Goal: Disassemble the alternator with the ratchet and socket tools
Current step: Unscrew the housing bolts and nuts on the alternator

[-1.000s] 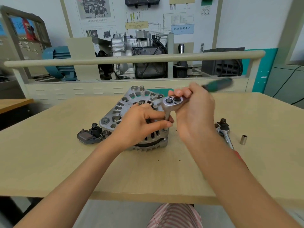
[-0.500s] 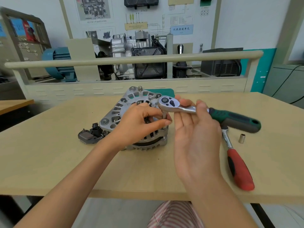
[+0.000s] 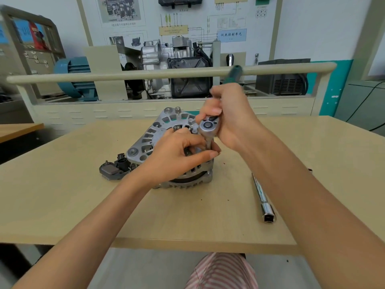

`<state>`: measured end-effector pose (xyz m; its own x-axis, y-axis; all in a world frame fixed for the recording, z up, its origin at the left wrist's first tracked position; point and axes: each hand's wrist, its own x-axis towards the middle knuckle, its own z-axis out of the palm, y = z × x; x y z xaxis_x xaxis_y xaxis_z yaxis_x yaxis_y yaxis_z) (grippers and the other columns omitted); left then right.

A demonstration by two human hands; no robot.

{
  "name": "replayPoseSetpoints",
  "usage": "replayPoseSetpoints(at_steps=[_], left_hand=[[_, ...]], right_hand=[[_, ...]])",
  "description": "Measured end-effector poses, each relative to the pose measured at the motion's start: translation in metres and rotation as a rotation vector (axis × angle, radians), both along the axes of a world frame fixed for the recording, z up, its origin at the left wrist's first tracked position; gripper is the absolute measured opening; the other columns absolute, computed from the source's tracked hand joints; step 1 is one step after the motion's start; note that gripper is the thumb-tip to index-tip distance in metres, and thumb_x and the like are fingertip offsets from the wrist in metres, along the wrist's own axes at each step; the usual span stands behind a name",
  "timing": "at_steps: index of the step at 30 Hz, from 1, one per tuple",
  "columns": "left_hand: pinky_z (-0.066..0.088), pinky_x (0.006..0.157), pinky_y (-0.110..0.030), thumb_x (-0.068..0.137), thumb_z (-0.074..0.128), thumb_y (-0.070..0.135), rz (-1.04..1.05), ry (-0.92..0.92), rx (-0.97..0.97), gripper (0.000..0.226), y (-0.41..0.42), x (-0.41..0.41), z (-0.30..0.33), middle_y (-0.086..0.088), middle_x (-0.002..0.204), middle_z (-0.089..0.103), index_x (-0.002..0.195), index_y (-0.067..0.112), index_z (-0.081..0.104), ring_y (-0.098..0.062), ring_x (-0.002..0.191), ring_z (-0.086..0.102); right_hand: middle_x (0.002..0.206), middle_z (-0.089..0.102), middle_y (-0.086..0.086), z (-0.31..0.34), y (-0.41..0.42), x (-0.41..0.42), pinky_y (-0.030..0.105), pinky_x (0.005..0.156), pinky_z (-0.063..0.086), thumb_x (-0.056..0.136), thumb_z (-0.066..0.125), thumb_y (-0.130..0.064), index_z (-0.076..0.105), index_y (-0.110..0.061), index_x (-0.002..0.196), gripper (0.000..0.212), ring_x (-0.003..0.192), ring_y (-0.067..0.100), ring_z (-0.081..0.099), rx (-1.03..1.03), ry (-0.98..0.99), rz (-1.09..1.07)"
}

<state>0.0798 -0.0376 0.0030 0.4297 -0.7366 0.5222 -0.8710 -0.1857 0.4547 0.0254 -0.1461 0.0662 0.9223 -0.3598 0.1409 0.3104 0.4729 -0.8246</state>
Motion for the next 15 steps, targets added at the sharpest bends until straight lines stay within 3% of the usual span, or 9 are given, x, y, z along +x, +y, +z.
replayPoseSetpoints(at_steps=[2, 5, 11, 15], left_hand=[[0.043, 0.078, -0.046, 0.079, 0.057, 0.044, -0.027, 0.015, 0.025, 0.011, 0.0, -0.001, 0.002, -0.008, 0.087, 0.068, 0.083, 0.041, 0.067, -0.019, 0.078, 0.053], [0.044, 0.086, -0.05, 0.08, 0.058, 0.041, -0.053, 0.019, 0.005, 0.02, -0.001, -0.003, 0.004, -0.001, 0.095, 0.071, 0.071, 0.058, 0.058, -0.018, 0.091, 0.06], [0.042, 0.103, -0.036, 0.084, 0.063, 0.03, -0.097, 0.098, -0.039, 0.013, 0.002, 0.001, 0.001, 0.009, 0.11, 0.068, 0.096, 0.034, 0.068, -0.009, 0.118, 0.053], [0.044, 0.099, -0.036, 0.082, 0.062, 0.03, -0.099, 0.06, -0.04, 0.018, 0.0, -0.002, 0.002, 0.008, 0.098, 0.071, 0.092, 0.02, 0.074, -0.005, 0.105, 0.059]], right_hand=[[0.037, 0.02, -0.006, 0.009, -0.002, 0.005, 0.018, 0.032, 0.033, 0.094, 0.035, -0.007, 0.038, -0.011, 0.074, 0.02, 0.026, 0.007, 0.022, -0.159, 0.11, 0.123], [0.04, 0.02, -0.007, 0.019, -0.004, 0.014, 0.016, 0.029, 0.028, 0.093, 0.039, -0.011, 0.04, -0.011, 0.071, 0.022, 0.028, 0.005, 0.02, -0.362, 0.267, 0.394], [0.038, 0.027, -0.009, 0.027, 0.001, 0.031, 0.011, 0.03, 0.024, 0.085, 0.048, -0.015, 0.045, -0.009, 0.073, 0.013, 0.027, 0.002, 0.025, -0.569, 0.424, 0.857], [0.037, 0.027, -0.009, 0.019, -0.002, 0.029, 0.011, 0.027, 0.024, 0.088, 0.045, -0.015, 0.045, -0.01, 0.073, 0.016, 0.026, 0.001, 0.025, -0.386, 0.376, 0.861]])
